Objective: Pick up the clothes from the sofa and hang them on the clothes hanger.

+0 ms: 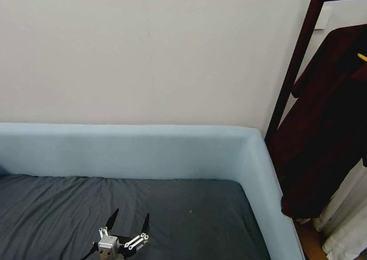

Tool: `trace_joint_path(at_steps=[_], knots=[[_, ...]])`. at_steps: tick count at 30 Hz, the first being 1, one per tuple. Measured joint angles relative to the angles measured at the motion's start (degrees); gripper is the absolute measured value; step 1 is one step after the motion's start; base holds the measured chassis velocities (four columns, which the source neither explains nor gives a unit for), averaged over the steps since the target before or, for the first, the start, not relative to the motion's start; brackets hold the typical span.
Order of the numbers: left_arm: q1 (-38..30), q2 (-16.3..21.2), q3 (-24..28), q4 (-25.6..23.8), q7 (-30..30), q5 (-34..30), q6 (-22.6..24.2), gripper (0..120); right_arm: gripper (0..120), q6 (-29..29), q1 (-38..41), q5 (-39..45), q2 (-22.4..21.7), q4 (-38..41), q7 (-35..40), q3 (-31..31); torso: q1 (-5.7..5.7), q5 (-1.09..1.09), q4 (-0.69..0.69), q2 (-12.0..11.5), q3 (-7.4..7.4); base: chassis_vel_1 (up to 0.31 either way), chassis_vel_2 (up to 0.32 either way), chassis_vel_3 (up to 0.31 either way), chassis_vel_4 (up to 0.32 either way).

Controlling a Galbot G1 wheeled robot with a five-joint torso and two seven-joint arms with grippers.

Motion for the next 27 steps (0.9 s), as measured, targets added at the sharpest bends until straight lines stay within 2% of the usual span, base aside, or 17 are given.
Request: trace_joint_path(at_steps=[4,9,12,15,21,27], knots=[[0.0,0.0,0.0,0.0,0.0,0.0,0.0,100,8,0.0,0.5,0.4,-4.4,-0.4,0.7,-0.1,0.0,-0.03,0.0,0.0,0.0,0.0,0.0,0.0,0.0],[0.0,0.0,0.0,0.0,0.0,0.0,0.0,100,8,-0.1,0.2,6.6,-9.3,0.2,4.2,-0.6,0.0,-0.01,0.0,0.0,0.0,0.0,0.0,0.0,0.0],[0.0,0.0,0.0,0.0,0.0,0.0,0.0,100,8,-0.1,-0.5,10.7,-12.4,-2.3,6.7,-1.9,0.0,-0.01,0.0,0.0,0.0,0.0,0.0,0.0,0.0],[0.0,0.0,0.0,0.0,0.0,0.0,0.0,100,8,-0.1,-1.1,12.7,-14.0,-4.0,8.3,-2.6,0.0,0.05,-0.01,0.0,0.0,0.0,0.0,0.0,0.0],[0.0,0.0,0.0,0.0,0.0,0.0,0.0,100,8,-0.1,-1.7,19.0,-18.2,-6.6,13.4,-3.9,0.0,0.01,-0.01,0.0,0.0,0.0,0.0,0.0,0.0],[0.0,0.0,0.0,0.0,0.0,0.0,0.0,100,8,-0.1,-1.7,20.4,-19.5,-6.6,14.7,-4.3,0.0,0.0,0.0,0.0,0.0,0.0,0.0,0.0,0.0]])
